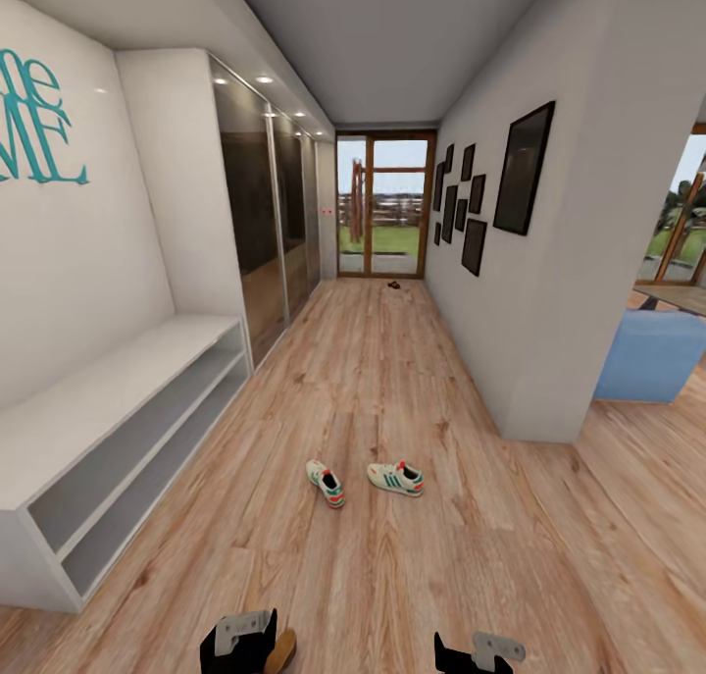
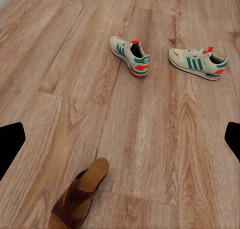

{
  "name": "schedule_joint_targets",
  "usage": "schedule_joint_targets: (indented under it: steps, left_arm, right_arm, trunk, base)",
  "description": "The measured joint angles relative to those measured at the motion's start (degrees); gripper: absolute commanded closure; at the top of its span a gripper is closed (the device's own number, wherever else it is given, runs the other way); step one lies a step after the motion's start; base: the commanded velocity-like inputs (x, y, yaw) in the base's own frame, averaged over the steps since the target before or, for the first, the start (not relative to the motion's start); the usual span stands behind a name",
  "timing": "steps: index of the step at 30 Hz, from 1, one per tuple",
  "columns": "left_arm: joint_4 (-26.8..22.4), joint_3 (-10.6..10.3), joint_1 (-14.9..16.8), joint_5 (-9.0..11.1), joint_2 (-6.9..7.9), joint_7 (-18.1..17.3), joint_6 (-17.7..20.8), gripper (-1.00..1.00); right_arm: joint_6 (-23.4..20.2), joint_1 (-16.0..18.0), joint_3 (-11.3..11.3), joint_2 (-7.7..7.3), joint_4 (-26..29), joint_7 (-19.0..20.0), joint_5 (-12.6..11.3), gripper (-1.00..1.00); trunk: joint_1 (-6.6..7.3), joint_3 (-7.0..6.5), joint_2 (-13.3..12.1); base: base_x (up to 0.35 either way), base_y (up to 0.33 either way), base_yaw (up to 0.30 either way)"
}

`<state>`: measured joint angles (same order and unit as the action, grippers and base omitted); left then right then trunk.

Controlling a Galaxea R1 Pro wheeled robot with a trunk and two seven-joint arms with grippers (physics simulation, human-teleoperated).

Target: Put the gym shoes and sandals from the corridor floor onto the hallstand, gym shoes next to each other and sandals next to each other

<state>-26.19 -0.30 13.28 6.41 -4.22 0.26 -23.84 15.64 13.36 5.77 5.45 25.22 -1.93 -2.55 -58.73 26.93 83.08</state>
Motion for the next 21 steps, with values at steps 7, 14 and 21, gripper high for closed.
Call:
schedule_joint_targets:
  steps: [7, 14, 21]
  left_arm:
    - [0.0, 0.02, 0.01, 0.05, 0.0, 0.0, 0.0, -1.0]
    - [0.0, 0.05, 0.01, 0.22, 0.0, 0.0, 0.02, -1.0]
    - [0.0, 0.07, 0.03, 0.3, 0.0, 0.0, 0.02, -1.0]
  right_arm:
    - [0.0, 0.0, -0.03, 0.0, 0.0, 0.0, 0.0, -1.0]
    - [0.0, 0.0, -0.05, 0.0, 0.0, 0.0, 0.0, -1.0]
    - [0.0, 0.0, -0.05, 0.0, 0.0, 0.0, 0.0, -1.0]
  trunk:
    - [0.0, 0.0, 0.0]
    - [0.0, 0.0, 0.0]
    - [0.0, 0.0, 0.0]
  base:
    - [0.046, -0.029, 0.0]
    - [0.055, -0.012, 0.0]
    - [0.188, -0.012, 0.0]
